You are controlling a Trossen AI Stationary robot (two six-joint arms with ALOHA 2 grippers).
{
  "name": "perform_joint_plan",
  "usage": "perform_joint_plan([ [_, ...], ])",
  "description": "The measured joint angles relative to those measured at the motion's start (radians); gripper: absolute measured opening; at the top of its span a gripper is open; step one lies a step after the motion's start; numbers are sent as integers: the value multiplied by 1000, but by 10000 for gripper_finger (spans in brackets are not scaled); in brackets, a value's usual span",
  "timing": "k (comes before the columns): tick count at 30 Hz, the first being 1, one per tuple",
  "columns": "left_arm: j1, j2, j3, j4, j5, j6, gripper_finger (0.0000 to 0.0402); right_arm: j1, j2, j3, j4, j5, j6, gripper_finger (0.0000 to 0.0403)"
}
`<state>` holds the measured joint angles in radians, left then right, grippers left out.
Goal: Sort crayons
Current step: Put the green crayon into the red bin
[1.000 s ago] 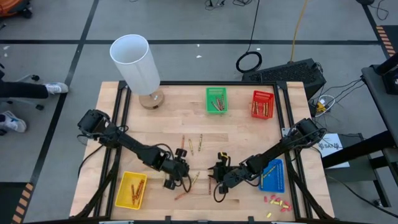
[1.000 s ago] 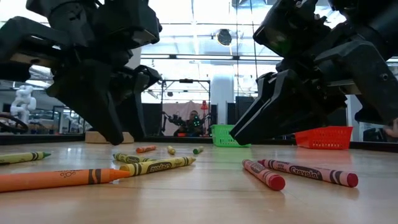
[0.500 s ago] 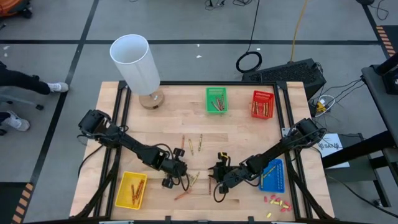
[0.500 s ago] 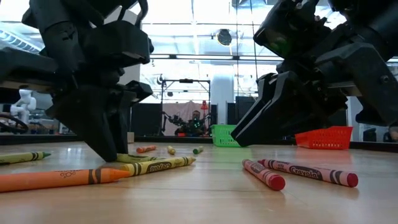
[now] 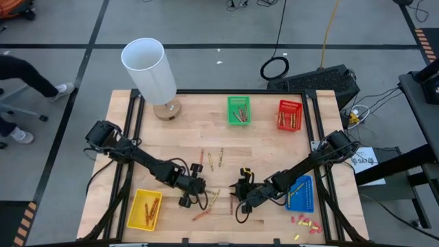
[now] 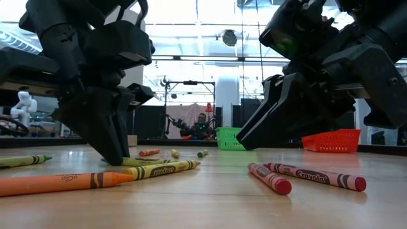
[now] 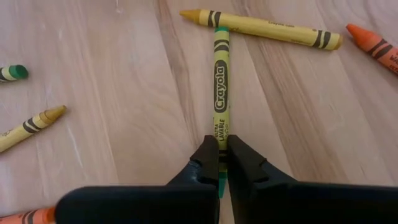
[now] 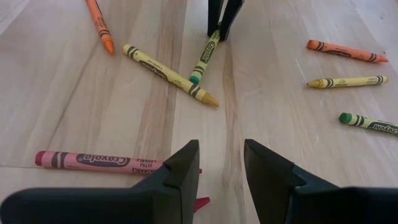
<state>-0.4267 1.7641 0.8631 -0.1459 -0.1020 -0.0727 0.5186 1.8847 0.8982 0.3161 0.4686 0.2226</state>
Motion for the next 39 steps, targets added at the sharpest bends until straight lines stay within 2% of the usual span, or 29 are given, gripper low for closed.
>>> perform_joint_plan([
  [7,-3,-15,3,-3,-4,-3,5,0,0,0,0,0,-3,114],
  [18,-6,-130,3,-4,-70,-51,4,0,0,0,4,1,-7,114],
  [28,-6,-287,5,0,-231,-49,4,0,0,0,6,1,-7,114],
  [31,-6,-329,5,-2,-258,4,4,0,0,0,7,1,-7,114],
  [39,-6,-385,5,-1,-310,304,4,-1,0,0,8,2,-11,114],
])
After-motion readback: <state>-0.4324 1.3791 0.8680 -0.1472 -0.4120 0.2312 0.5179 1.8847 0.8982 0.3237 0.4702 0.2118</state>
